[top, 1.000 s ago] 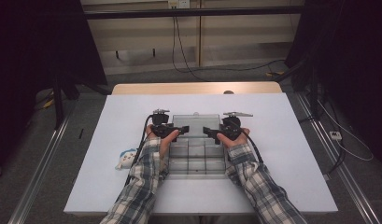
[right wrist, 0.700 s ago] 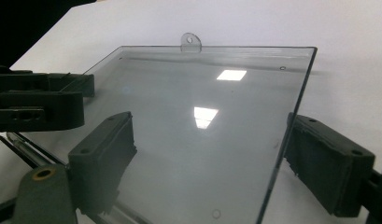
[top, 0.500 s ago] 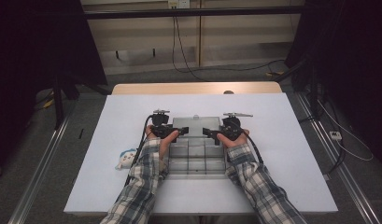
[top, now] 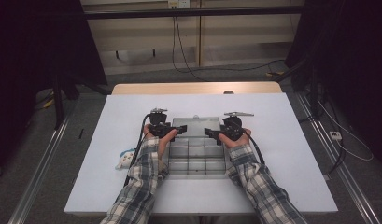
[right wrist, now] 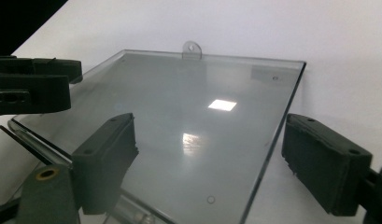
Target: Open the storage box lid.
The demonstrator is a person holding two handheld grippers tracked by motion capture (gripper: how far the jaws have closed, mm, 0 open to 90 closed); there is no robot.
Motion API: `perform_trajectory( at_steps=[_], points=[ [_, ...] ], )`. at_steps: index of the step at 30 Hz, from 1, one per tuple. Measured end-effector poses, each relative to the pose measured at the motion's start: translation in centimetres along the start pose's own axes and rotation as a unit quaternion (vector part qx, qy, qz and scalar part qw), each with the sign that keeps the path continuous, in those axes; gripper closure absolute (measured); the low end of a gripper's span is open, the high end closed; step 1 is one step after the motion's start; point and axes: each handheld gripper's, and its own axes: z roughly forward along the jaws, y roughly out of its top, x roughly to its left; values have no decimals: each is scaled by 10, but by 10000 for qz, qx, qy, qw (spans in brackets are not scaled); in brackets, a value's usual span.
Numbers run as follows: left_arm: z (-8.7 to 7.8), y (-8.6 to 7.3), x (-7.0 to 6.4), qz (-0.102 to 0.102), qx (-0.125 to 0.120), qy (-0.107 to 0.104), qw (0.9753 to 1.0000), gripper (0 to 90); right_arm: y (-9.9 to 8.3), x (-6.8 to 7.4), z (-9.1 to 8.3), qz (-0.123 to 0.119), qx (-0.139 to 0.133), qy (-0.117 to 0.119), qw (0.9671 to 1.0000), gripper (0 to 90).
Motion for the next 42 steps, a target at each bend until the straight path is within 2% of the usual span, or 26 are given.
perform_trajectory(
  at_steps=[4,6,9,12,14,18,29,42],
  points=[
    [-9,1,0,19,-95,50,9999,155,3,4,-9,-139,-102,115,9998,154],
    [-16,1,0,63,-122,55,9999,155,4,7,-16,-303,-139,150,9993,158],
    [-25,2,-2,148,-190,103,9997,155,1,9,-25,-414,-178,201,9988,153],
    [-32,0,-3,143,-189,114,9997,154,-3,12,-37,-600,-249,212,9977,155],
    [-34,-1,-4,198,-158,141,9996,154,-6,13,-44,-638,-292,256,9972,155],
    [-40,-3,-9,270,-163,108,9994,150,-12,15,-61,-895,-387,229,9950,153],
    [-68,-6,-17,491,-326,99,9982,153,-33,8,-98,-1063,-513,364,9923,150],
    [-94,-14,-15,629,-446,201,9968,143,-46,4,-115,-1264,-568,380,9896,148]
  ],
)
